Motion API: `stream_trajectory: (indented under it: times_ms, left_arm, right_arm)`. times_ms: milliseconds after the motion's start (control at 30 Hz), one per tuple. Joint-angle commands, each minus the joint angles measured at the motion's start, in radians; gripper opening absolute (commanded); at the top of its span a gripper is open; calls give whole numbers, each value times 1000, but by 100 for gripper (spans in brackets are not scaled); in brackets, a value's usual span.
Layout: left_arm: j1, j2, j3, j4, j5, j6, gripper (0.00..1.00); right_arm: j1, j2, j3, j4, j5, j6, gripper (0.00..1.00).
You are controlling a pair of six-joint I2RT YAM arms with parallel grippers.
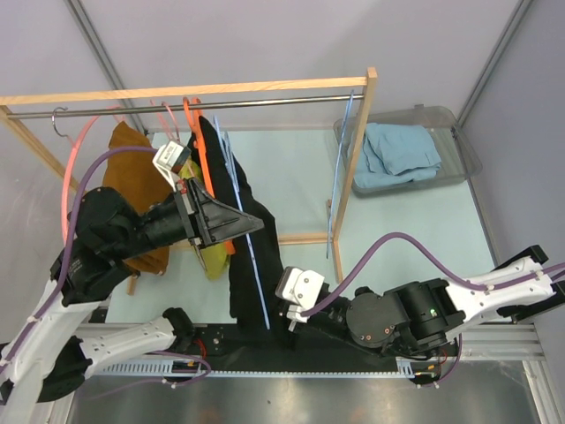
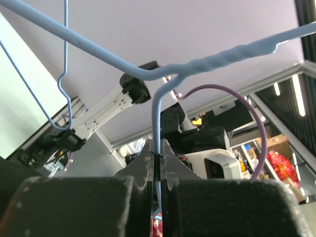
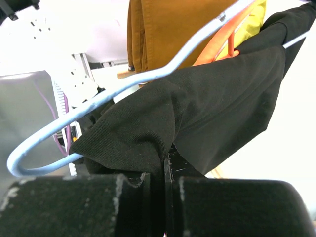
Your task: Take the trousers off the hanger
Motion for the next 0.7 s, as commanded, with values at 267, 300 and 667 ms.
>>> stream_trajectory:
  times_ms: [267, 300, 667]
  left_arm:
    - [-2, -8, 16, -18, 88, 119, 0]
    - [0, -10, 11, -19, 88, 121, 0]
    - [-2, -24, -4, -27, 89, 124, 0]
  right_arm:
    - [122, -108, -10, 217, 127, -126, 0]
    - [124, -125, -13, 237, 115, -134, 0]
    - [160, -197, -24, 349, 99, -161, 0]
